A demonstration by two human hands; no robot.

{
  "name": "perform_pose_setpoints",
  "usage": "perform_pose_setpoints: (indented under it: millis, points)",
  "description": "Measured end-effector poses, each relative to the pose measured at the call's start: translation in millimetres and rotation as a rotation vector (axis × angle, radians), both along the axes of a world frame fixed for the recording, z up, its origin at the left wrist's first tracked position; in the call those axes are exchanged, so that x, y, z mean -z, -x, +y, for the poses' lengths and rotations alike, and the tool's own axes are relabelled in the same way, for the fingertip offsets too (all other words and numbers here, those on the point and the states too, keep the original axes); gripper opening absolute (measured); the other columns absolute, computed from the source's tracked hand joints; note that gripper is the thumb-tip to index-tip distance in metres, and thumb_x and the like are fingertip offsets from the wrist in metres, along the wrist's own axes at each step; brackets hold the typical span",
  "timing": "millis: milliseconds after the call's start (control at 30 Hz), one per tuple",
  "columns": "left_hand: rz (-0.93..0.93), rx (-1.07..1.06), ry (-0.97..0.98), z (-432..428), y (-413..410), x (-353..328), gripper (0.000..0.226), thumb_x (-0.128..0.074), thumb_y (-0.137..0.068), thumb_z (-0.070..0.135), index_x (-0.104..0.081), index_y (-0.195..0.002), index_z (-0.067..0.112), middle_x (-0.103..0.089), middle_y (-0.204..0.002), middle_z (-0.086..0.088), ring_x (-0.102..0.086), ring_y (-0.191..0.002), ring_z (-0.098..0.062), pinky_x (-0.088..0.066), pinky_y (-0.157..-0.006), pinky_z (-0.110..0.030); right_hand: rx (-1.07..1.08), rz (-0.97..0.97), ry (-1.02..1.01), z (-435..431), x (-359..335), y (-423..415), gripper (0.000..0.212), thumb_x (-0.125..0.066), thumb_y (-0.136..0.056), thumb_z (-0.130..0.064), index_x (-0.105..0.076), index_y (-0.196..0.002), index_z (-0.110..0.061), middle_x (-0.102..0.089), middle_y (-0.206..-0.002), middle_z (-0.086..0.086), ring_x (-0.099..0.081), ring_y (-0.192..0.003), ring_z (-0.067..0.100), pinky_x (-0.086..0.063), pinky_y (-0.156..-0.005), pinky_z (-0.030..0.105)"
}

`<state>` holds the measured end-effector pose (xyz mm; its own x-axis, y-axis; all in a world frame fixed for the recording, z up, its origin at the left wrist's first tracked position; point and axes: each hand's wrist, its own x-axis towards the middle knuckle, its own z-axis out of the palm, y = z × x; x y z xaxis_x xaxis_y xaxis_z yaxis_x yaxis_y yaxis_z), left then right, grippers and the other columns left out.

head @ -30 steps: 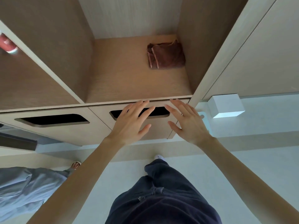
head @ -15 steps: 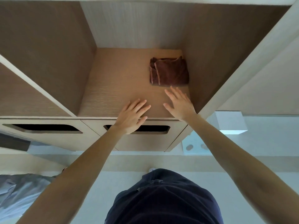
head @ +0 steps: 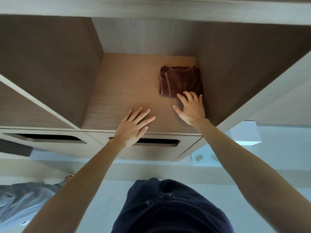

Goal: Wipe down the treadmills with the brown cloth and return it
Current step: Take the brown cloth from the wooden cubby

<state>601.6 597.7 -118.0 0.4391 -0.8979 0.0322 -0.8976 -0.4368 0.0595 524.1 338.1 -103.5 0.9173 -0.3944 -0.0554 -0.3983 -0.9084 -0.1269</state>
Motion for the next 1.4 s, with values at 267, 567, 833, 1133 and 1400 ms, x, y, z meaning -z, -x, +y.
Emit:
perform_pose_setpoints:
  millis: [267,567,833,1133,1400]
  points:
    - [0.019,0.034,0.0,12,-26,6,0.047,-0.021,-0.099,0.038,-0.032,-0.144,0.028,-0.029,-0.153,0.0,-0.019,-0.143,-0.02,-0.017,-0.116,-0.046,-0.026,-0.068,-0.014,51,-4,55,0.06,-0.043,-0.091,-0.054,-0.038,-0.144,-0.025,-0.04,-0.146,0.005,-0.028,-0.138,0.028,-0.007,-0.117,0.05]
    - [0.036,0.08,0.035,23,-41,11,0.047,-0.023,-0.099,0.039,-0.033,-0.144,0.03,-0.026,-0.154,-0.001,-0.018,-0.143,-0.021,-0.017,-0.116,-0.047,-0.023,-0.28,0.035,58,-17,44,0.051,-0.046,-0.091,-0.043,-0.046,-0.139,-0.026,-0.047,-0.141,0.006,-0.041,-0.13,0.031,-0.02,-0.111,0.06]
    - [0.056,0.1,0.008,22,-42,13,0.048,-0.026,-0.099,0.041,-0.03,-0.145,0.029,-0.024,-0.155,-0.002,-0.018,-0.143,-0.023,-0.017,-0.116,-0.048,0.204,0.032,-0.021,43,-1,4,0.058,-0.03,-0.092,-0.06,-0.02,-0.146,-0.042,-0.024,-0.154,-0.004,-0.012,-0.142,0.026,-0.01,-0.113,0.06]
    - [0.097,0.099,0.037,23,-43,11,0.053,-0.025,-0.096,0.043,-0.033,-0.144,0.022,-0.028,-0.153,-0.001,-0.018,-0.143,-0.02,-0.015,-0.117,-0.046,0.165,-0.125,0.112,111,10,54,0.055,-0.034,-0.091,-0.059,-0.044,-0.139,-0.034,-0.047,-0.141,0.005,-0.038,-0.129,0.038,-0.021,-0.105,0.067]
    - [0.135,0.203,0.081,32,-57,9,0.049,-0.031,-0.096,0.036,-0.038,-0.142,0.02,-0.029,-0.153,0.001,-0.018,-0.143,-0.016,-0.016,-0.117,-0.041,0.027,-0.02,0.083,98,1,27,0.061,-0.023,-0.086,-0.072,-0.039,-0.138,-0.046,-0.038,-0.147,-0.004,-0.029,-0.133,0.038,-0.018,-0.102,0.069]
